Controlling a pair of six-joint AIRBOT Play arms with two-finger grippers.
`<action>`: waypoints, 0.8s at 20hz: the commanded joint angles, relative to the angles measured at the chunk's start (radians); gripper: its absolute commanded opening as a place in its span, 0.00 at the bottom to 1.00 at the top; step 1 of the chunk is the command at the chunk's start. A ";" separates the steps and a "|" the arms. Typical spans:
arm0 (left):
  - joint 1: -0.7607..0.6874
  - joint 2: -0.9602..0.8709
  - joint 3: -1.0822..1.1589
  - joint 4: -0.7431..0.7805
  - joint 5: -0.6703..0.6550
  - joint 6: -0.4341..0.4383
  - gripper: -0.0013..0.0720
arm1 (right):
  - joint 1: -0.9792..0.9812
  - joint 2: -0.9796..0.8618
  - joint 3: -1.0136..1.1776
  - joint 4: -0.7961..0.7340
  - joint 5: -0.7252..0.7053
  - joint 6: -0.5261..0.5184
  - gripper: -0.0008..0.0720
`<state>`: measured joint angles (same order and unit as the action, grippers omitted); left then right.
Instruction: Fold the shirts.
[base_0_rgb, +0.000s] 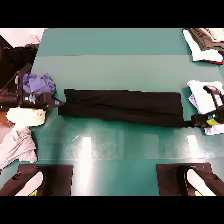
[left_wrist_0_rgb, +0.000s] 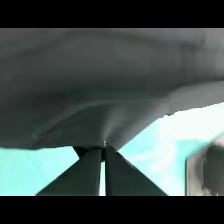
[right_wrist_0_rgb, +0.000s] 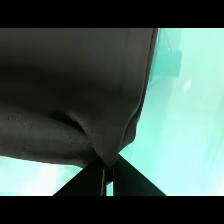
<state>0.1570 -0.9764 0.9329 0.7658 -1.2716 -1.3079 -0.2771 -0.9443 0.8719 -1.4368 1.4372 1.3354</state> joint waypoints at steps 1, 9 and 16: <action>0.001 -0.112 0.054 -0.007 0.112 -0.001 0.05 | 0.044 -0.151 0.132 0.005 -0.025 0.011 0.03; 0.001 -0.372 0.130 -0.045 0.341 0.006 0.05 | 0.074 -0.466 0.375 0.119 -0.097 0.079 0.04; 0.001 -0.452 0.273 -0.098 0.351 0.000 0.75 | -0.033 -0.574 0.462 0.456 -0.183 0.068 0.66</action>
<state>0.1574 -1.4078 1.1530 0.6857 -0.9024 -1.3083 -0.2680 -1.4902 1.3056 -1.1027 1.2667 1.4117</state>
